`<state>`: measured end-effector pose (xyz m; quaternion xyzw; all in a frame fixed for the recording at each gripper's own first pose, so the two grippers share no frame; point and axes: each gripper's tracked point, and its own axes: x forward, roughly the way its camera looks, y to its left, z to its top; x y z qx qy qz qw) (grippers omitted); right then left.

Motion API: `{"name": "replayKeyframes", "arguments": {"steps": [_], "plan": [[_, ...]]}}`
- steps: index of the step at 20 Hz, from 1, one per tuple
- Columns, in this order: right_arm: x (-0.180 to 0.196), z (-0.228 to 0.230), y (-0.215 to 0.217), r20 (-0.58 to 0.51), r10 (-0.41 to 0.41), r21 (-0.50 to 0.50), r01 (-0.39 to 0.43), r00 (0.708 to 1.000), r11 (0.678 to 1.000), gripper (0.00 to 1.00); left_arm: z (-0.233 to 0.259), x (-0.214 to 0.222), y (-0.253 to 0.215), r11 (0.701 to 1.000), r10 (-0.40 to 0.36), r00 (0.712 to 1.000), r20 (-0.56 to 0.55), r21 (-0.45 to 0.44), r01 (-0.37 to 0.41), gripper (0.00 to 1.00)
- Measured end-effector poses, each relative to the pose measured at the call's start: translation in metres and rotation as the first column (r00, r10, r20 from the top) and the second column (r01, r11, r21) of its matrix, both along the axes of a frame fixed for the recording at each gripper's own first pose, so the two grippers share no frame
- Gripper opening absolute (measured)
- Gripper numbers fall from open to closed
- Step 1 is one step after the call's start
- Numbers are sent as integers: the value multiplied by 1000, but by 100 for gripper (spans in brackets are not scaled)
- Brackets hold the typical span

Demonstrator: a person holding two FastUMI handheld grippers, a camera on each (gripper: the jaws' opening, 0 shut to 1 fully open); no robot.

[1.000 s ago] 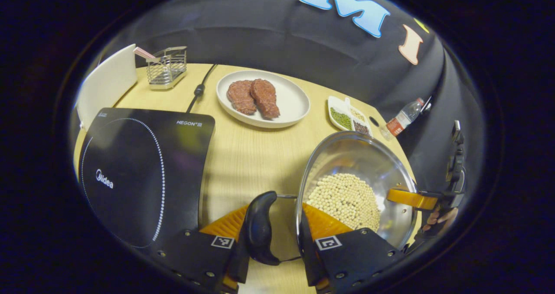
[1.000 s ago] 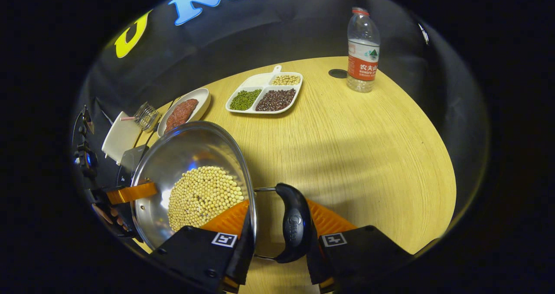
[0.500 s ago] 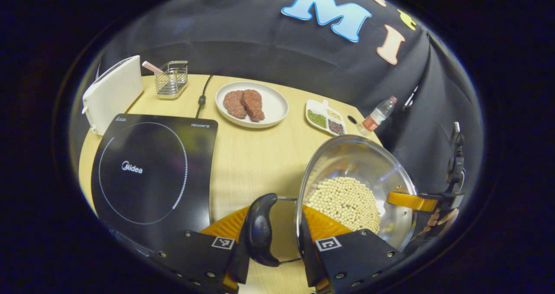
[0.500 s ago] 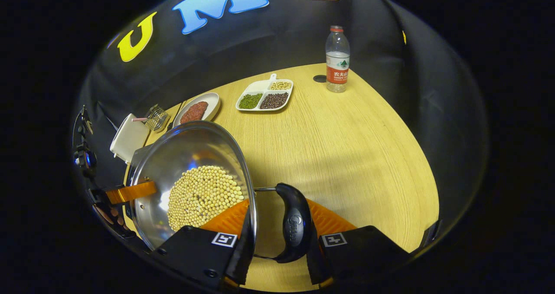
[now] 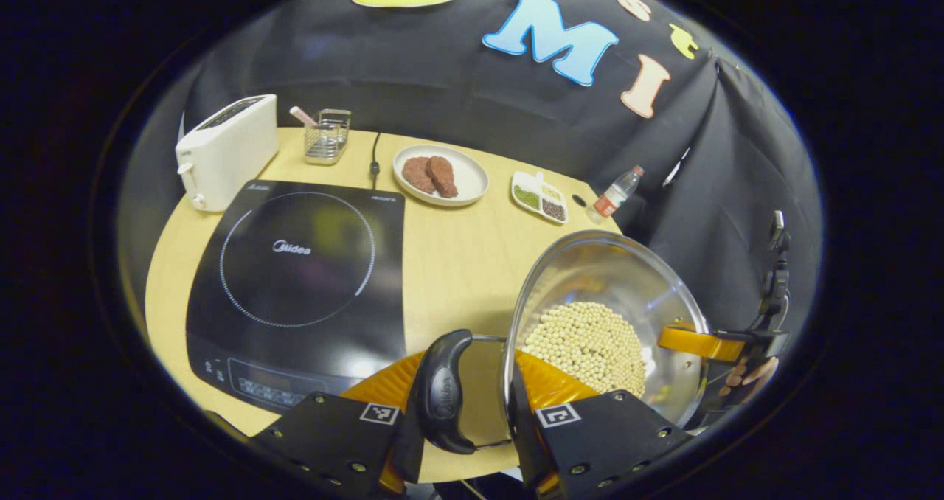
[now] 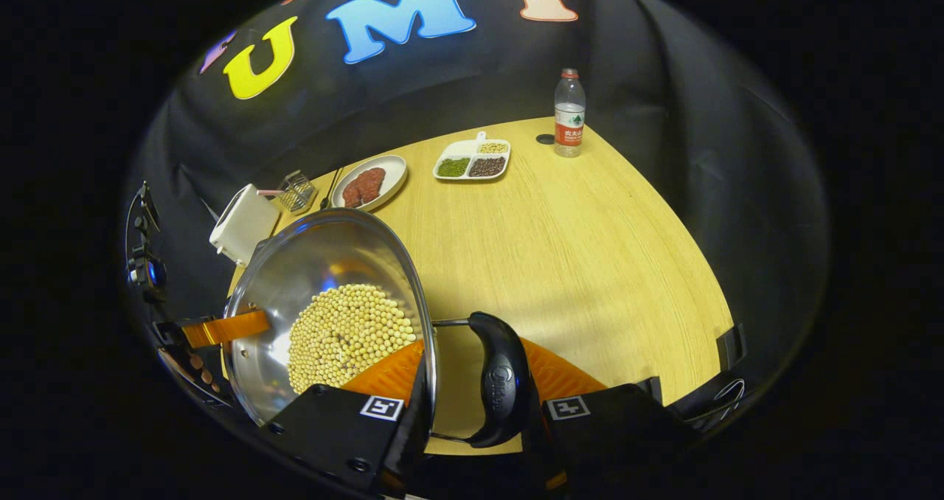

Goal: First push the handle of the pot to place it horizontally, then grasp the pot with both hands and set it on the induction cooktop.

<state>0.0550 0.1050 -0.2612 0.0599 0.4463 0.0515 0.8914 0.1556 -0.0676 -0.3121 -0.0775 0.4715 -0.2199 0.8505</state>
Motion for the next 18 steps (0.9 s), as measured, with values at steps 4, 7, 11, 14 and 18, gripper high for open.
{"name": "replayKeyframes", "arguments": {"steps": [4,7,11,14,18], "plan": [[-12,-4,34,-16,50,-1,-50,999,999,53,2,-14,45,999,48,999,-10,11,-48,52],[-13,-7,61,-16,84,1,-84,996,996,53,1,-17,74,996,88,996,-11,13,-87,52],[-8,-8,98,-21,123,21,-123,992,992,53,7,-9,115,991,129,992,7,24,-129,52],[-3,-8,129,-28,156,34,-155,987,987,53,10,4,142,987,153,988,21,38,-154,52],[20,-4,169,-14,182,45,-182,983,982,53,17,31,178,981,186,981,47,40,-188,52]]}}
